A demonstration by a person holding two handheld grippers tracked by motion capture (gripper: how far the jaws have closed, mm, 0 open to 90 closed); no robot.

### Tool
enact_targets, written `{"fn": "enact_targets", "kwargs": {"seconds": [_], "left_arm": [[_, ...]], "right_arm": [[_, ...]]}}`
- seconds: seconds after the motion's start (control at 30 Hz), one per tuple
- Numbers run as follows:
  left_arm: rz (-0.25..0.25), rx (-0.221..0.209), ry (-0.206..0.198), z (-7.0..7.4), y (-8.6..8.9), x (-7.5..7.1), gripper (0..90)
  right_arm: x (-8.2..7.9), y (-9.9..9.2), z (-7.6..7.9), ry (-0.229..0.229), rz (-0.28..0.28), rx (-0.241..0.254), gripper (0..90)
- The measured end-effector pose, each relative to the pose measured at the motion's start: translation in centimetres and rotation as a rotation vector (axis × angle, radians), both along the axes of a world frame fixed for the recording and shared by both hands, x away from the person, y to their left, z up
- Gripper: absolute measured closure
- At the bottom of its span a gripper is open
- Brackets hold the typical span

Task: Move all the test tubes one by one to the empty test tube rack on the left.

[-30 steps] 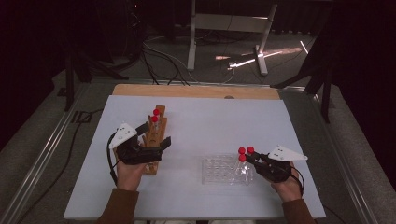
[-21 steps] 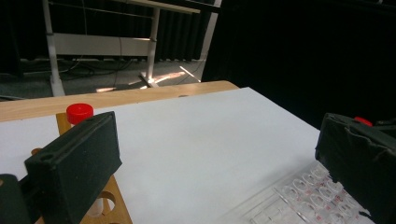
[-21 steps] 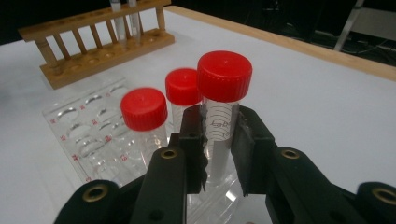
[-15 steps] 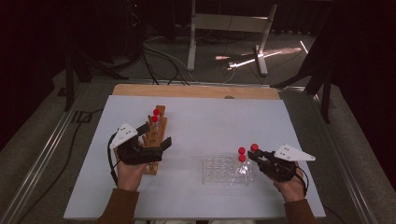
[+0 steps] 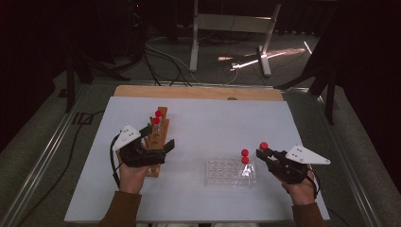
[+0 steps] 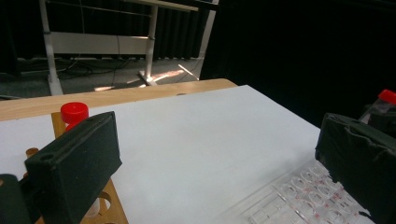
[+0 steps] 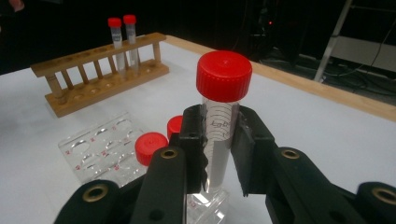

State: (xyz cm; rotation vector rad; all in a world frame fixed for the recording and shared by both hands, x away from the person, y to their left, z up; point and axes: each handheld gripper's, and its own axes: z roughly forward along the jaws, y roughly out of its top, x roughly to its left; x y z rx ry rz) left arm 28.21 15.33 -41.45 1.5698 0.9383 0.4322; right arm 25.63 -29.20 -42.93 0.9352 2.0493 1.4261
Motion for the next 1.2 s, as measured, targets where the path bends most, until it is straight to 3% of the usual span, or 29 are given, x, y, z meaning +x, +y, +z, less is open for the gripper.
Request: {"fn": "enact_targets", "kwargs": {"seconds": [0.37, 0.7, 0.9, 1.2], "left_arm": [[-0.022, 0.0, -0.011, 0.6, -0.4, -0.3, 0.7], [-0.048, 0.001, -0.013, 1.2, -0.9, -0.6, 0.7], [-0.093, 0.0, -0.019, 2.1, -2.1, -1.1, 0.7], [-0.185, 0.019, -0.018, 2.5, -4.7, -1.9, 1.1]], "right_arm": [[-0.6, 0.0, 1.2, -0.014, 0.016, -0.009, 74.7], [-1.4, 0.6, 1.8, 0.014, 0.082, -0.031, 74.7], [-1.7, 0.9, 1.8, 0.039, 0.126, -0.051, 74.7], [-1.6, 2.0, 1.8, 0.07, 0.191, -0.028, 74.7]]}}
